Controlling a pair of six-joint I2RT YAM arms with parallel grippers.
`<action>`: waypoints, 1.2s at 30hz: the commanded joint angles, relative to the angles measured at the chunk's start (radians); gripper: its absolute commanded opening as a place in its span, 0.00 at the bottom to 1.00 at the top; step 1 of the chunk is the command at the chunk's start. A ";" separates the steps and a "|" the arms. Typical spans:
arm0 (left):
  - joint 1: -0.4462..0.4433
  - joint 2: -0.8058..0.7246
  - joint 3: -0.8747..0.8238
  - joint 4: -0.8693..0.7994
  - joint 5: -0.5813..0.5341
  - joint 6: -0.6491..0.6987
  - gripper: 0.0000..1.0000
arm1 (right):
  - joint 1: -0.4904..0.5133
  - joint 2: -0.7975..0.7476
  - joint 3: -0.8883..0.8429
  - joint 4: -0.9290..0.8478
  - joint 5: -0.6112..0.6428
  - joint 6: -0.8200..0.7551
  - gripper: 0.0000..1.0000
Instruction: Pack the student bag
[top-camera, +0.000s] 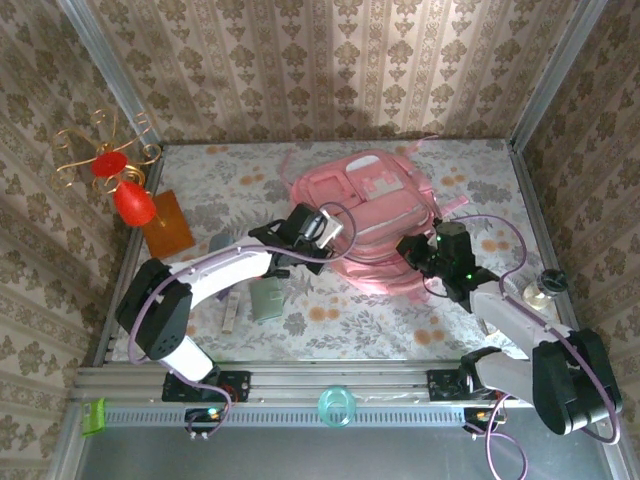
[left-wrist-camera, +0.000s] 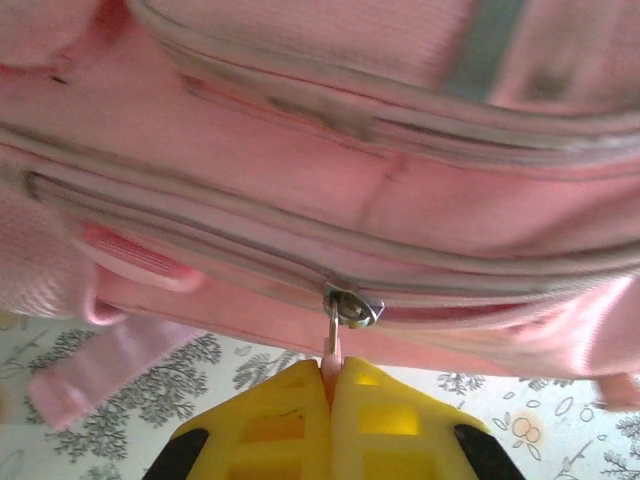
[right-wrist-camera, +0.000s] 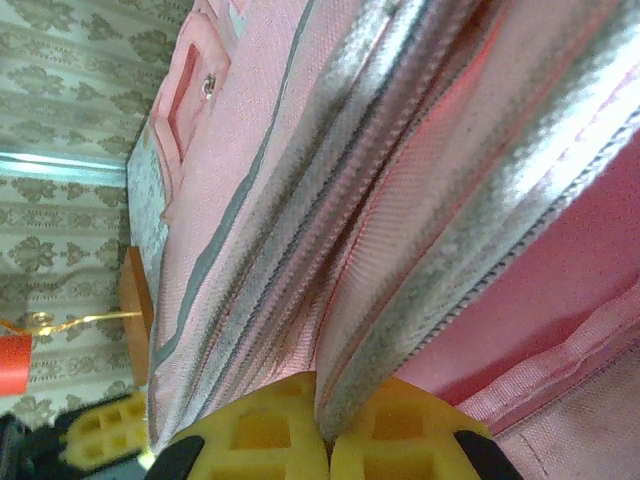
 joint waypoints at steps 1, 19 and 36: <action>0.092 0.002 0.012 -0.071 -0.109 0.043 0.00 | -0.045 -0.025 -0.007 -0.061 -0.025 -0.085 0.00; 0.244 0.041 0.052 0.046 -0.101 -0.036 0.40 | 0.250 -0.079 -0.012 0.287 0.465 0.120 0.00; 0.318 -0.513 -0.434 -0.193 -0.086 -0.378 0.88 | 0.420 0.260 0.240 0.480 0.679 0.108 0.00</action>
